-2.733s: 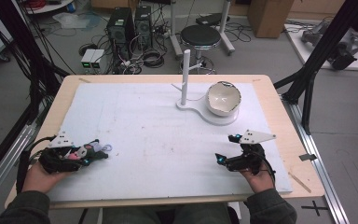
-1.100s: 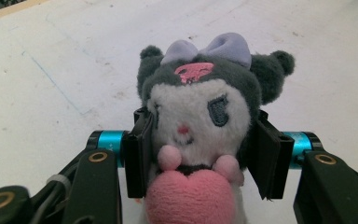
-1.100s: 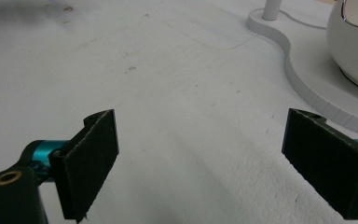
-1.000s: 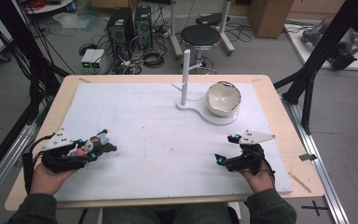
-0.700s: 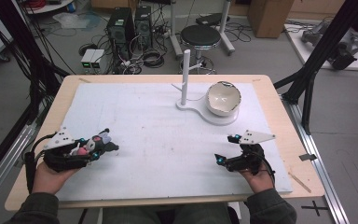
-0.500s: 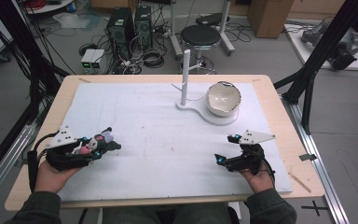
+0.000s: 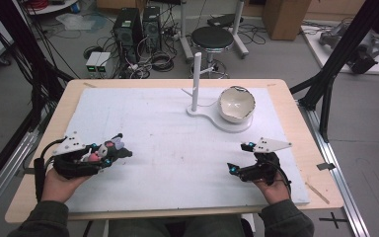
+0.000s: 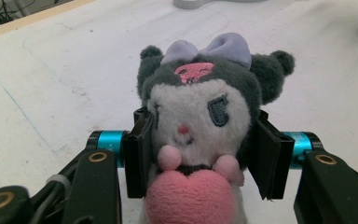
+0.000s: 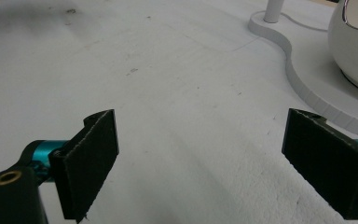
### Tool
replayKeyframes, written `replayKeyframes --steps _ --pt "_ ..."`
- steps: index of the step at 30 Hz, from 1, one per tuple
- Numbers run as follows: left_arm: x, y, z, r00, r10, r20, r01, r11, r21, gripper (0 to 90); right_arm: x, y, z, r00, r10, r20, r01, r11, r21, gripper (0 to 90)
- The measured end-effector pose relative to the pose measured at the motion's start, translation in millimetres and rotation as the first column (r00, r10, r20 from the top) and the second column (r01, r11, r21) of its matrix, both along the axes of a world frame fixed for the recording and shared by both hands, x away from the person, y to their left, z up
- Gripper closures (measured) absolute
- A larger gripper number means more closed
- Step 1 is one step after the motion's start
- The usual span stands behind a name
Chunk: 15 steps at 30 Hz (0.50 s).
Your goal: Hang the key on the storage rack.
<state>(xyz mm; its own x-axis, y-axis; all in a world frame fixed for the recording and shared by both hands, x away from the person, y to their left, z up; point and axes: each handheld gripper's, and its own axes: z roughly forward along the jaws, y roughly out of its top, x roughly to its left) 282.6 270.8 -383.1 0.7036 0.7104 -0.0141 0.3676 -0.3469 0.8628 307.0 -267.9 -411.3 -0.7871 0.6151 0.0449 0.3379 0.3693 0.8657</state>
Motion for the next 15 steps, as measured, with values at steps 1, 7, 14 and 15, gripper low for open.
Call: replayKeyframes --steps 1,7,14,15 --pt "0.4 -0.6 0.4 1.0000 -0.003 0.001 0.003 1.0000 0.001 47.8 -0.1 -0.1 0.1 1.0000 0.000 0.001 0.000 1.0000 -0.001 9.8" --pt "2.6 -6.4 3.1 0.9999 -0.009 0.006 0.009 0.9999 -0.007 47.8 -0.3 -0.1 0.2 1.0000 0.000 -0.001 0.000 1.0000 0.001 9.8" --pt "6.0 -14.5 4.6 0.9998 -0.021 0.002 0.021 0.9997 -0.009 47.8 0.0 0.1 0.2 1.0000 0.003 0.006 -0.003 1.0000 0.005 9.8" --pt "6.5 -14.5 5.1 0.9996 -0.027 0.003 0.027 0.9996 0.000 47.8 0.0 -0.1 0.2 1.0000 0.005 0.006 -0.005 1.0000 0.004 9.8"
